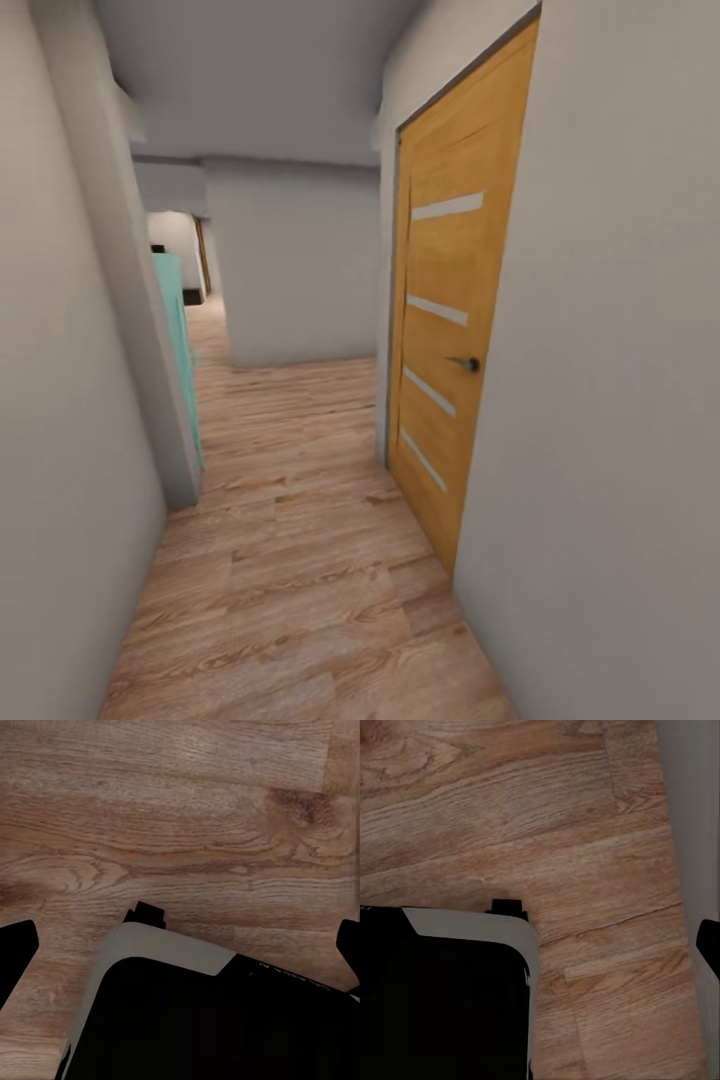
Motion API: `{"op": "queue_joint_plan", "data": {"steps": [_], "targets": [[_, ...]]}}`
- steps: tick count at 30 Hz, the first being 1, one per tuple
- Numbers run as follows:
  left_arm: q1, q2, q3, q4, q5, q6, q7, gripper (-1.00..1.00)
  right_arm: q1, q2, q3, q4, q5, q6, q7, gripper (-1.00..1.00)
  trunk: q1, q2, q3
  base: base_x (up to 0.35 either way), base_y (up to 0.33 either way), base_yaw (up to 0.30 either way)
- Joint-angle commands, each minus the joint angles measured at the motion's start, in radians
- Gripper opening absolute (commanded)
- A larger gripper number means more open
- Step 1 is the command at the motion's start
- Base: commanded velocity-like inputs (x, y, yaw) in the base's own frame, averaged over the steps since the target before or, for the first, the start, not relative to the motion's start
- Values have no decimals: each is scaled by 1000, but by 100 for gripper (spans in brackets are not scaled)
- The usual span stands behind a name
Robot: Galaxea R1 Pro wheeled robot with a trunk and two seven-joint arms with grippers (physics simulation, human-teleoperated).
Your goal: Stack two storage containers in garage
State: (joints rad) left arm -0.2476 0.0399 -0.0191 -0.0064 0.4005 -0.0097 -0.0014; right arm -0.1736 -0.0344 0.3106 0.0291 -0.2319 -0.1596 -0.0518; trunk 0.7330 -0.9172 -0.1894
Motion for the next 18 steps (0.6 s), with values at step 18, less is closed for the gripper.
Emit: {"op": "queue_joint_plan", "data": {"steps": [18], "targets": [[-1,4,-2,2,6,-1,0,100,-1,0,9,3,-9,-6,0,100,1,-1,-1,320,-81,260]]}}
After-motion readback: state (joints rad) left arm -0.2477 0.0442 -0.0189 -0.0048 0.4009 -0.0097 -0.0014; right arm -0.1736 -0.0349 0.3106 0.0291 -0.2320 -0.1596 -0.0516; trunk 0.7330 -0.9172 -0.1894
